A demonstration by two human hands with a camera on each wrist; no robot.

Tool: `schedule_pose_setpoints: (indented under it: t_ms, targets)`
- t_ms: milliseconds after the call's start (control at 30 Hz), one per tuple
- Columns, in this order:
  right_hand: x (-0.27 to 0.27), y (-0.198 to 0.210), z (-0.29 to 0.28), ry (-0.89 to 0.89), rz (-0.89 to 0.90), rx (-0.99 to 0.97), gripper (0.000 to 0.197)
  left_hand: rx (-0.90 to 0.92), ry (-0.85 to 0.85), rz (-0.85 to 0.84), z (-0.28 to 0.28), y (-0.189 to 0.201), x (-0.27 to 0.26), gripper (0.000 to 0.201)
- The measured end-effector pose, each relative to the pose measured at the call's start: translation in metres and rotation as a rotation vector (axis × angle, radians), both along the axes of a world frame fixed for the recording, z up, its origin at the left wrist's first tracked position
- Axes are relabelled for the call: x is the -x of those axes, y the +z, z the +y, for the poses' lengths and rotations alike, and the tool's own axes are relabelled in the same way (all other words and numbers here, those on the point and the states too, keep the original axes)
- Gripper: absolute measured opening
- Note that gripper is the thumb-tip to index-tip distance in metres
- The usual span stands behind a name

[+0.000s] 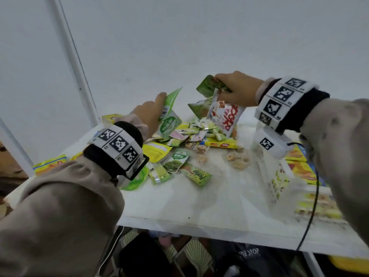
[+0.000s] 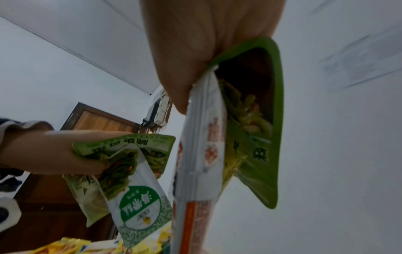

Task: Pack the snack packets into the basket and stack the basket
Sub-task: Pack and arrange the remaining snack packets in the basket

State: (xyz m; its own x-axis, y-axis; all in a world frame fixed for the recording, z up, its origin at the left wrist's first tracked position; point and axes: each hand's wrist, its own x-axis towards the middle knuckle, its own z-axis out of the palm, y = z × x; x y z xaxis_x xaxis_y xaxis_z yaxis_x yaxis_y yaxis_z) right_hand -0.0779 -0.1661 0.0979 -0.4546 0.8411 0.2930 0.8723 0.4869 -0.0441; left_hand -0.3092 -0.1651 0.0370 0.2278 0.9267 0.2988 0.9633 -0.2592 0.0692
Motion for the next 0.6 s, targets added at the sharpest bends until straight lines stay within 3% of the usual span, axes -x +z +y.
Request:
schedule_pose_setpoints:
  t_ms: [300,600]
  targets:
    - [-0.144,0.043,-0.044,-0.183,0.05,-0.159,0.023,-0.194,-0.238,-0.086,-0.019,0.055,-0.145,0.064]
    - [-0.298,0.017,-0.059,-0.349,-0.028,-0.05,0.022,-0.158,-0.367,-0.083,-0.022,0.056,-0.31,0.059]
